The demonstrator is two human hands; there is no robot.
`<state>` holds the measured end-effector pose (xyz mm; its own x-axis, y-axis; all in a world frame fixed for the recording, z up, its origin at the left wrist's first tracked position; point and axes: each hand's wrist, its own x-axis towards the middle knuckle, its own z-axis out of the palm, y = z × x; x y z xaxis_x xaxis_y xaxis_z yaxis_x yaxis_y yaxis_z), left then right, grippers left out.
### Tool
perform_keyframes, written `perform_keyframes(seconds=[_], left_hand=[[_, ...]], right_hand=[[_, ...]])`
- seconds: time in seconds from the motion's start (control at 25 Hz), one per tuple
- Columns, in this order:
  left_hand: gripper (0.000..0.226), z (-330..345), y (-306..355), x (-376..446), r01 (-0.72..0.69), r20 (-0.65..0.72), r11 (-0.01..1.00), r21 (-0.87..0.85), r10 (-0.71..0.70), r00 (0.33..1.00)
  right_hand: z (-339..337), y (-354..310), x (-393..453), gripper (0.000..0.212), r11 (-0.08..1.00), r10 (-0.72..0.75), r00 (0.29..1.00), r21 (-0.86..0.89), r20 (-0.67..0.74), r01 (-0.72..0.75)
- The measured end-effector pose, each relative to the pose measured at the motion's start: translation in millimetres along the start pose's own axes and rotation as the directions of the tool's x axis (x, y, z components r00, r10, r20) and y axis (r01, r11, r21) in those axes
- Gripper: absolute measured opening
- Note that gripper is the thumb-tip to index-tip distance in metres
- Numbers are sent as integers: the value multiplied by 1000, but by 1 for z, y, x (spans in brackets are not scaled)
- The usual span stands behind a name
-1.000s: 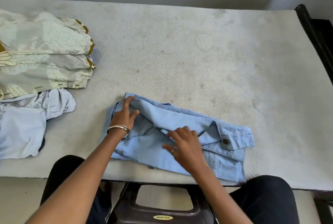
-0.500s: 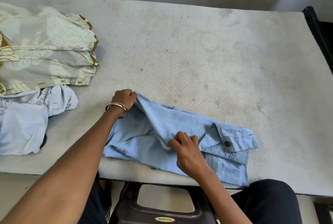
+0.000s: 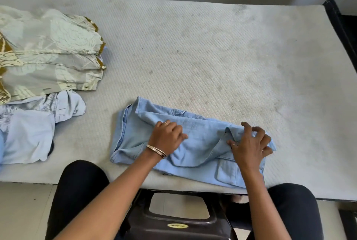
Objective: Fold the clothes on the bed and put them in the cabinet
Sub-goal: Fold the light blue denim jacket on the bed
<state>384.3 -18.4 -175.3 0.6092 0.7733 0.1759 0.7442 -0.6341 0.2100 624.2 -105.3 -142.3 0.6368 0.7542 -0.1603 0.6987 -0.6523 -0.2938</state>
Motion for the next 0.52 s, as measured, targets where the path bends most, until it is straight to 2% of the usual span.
perform_keyframes(seconds=[0.04, 0.08, 0.12, 0.2, 0.28, 0.32, 0.36, 0.4, 0.44, 0.48, 0.52], left_hand=[[33, 5, 12, -5, -23, 90, 996, 86, 15, 996], [34, 10, 19, -10, -15, 120, 989, 147, -2, 993], [37, 14, 24, -14, 1, 131, 983, 186, -26, 991], [35, 20, 25, -19, 53, 62, 972, 230, -69, 996], [32, 23, 20, -19, 92, 18, 974, 206, -98, 995], [35, 26, 16, -19, 78, 20, 975, 207, -84, 996], [35, 27, 11, -22, 54, 52, 974, 220, -67, 996], [34, 31, 5, -25, 33, 71, 973, 230, -51, 996], [38, 28, 1, -26, 42, 120, 973, 227, -71, 990], [48, 27, -1, -26, 51, 149, 974, 220, -85, 985], [54, 24, -1, -26, 74, 191, 976, 203, -114, 975]], right_hand=[[-3, 9, 6, 50, 994, -26, 996, -100, 89, 35], [-6, 17, 12, 40, 980, -84, 988, -170, 130, 105], [-12, 26, 17, 34, 966, -139, 984, -204, 112, 160], [-37, 44, 30, 38, 970, -238, 968, -74, -74, 233], [-72, 58, 38, 36, 910, -332, 881, 130, -337, 393], [-82, 66, 39, 36, 865, -394, 832, 148, -390, 479], [-85, 72, 34, 37, 843, -449, 807, 118, -384, 525], [-83, 76, 30, 40, 856, -486, 818, 22, -308, 517], [-75, 82, 27, 44, 869, -491, 862, -129, -125, 477], [-68, 89, 25, 50, 866, -403, 908, -273, 114, 419], [-62, 96, 23, 55, 867, -247, 922, -358, 298, 348]])
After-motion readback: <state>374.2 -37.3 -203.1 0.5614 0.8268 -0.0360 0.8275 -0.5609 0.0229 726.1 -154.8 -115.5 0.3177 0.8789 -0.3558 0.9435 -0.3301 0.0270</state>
